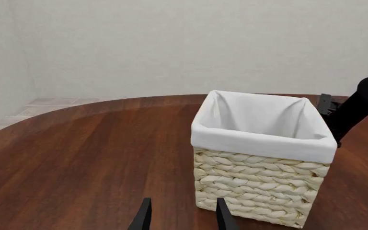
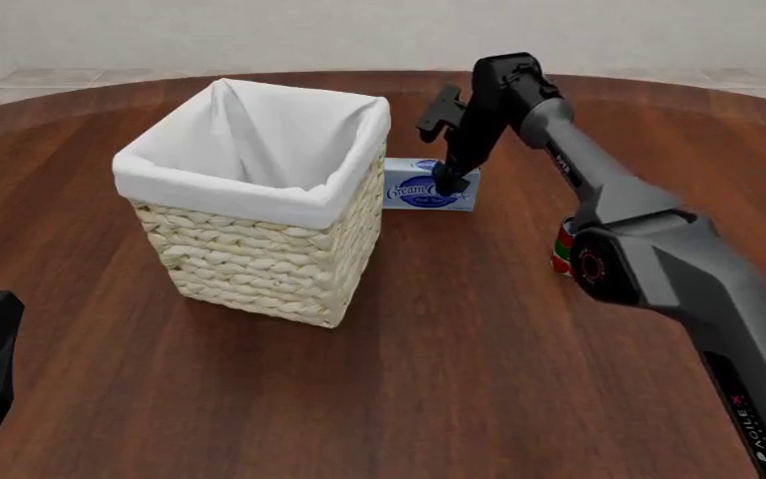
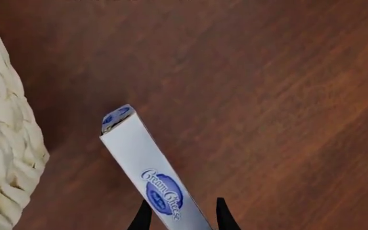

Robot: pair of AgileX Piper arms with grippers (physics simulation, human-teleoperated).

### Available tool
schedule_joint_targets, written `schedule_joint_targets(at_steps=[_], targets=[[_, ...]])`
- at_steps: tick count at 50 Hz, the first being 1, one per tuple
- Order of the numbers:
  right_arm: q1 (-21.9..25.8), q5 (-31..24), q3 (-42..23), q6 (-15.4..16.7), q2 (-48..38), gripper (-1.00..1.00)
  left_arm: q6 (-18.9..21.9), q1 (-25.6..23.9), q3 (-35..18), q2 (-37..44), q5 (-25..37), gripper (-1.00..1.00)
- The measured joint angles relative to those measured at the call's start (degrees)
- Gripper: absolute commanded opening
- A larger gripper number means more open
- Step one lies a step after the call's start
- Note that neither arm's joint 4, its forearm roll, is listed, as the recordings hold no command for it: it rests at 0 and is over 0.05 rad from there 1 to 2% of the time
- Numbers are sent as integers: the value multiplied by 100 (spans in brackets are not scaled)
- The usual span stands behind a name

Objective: Pick up the cream cheese box, and put it in the basket.

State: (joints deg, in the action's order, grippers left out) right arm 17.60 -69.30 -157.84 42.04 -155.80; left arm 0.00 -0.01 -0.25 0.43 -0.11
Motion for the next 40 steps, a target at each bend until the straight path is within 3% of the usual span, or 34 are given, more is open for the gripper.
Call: schedule_joint_targets(at_steps=[3, 4, 40], targets=[[4, -9, -31, -30, -16, 100, 0, 0, 0, 0, 0, 100], [5, -12, -41, -41, -21, -100, 0, 0, 0, 0, 0, 100], [138, 51, -333, -339, 85, -100, 0, 0, 0, 0, 0, 100]])
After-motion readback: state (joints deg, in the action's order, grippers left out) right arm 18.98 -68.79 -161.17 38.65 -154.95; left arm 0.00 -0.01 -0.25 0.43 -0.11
